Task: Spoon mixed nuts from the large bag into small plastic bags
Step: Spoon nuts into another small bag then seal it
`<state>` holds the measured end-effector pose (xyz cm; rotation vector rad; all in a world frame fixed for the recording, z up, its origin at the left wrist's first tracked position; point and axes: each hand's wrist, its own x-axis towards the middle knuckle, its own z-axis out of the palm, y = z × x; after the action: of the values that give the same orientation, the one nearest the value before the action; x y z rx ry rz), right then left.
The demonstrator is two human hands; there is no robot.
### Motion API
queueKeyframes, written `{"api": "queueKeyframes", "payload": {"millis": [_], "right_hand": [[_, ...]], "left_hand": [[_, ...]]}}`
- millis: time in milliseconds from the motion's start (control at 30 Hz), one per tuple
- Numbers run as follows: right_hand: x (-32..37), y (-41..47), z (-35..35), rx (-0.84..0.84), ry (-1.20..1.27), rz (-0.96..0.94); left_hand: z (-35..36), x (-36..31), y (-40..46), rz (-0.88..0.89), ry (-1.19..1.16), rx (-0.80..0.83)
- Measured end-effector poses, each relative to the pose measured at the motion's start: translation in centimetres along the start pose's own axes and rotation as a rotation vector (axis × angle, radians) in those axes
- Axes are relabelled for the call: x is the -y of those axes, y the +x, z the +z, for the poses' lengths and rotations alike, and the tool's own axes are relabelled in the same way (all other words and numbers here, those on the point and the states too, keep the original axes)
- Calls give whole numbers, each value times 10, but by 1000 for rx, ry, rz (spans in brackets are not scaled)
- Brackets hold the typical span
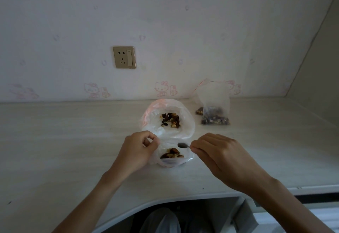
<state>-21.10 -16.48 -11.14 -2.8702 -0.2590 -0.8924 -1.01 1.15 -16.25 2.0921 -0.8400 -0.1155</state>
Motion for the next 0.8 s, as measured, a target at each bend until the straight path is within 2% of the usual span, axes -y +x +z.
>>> {"api": "queueKeyframes", "payload": {"millis": [100,167,333,500,600,733,800], "right_hand": [[1,0,-3,-17,9,13],[0,0,-1,-48,80,92],[-7,2,11,-193,468,437],[-18,12,21,-359,958,822],[-26,17,22,-389,1161,1009],[-36,26,28,-380,1286,1102],[-41,30,31,-387,1312,1122]], "left_hand": [[-2,0,1,45,60,-8],[-3,-1,2,71,106,-24],[-5,-1,1,69,90,-62],[-13,2,4,35,26,-101],[-17,4,13,36,5,-190],[-17,10,35,-37,21,-350],[-14,14,49,-115,45,-330]]}}
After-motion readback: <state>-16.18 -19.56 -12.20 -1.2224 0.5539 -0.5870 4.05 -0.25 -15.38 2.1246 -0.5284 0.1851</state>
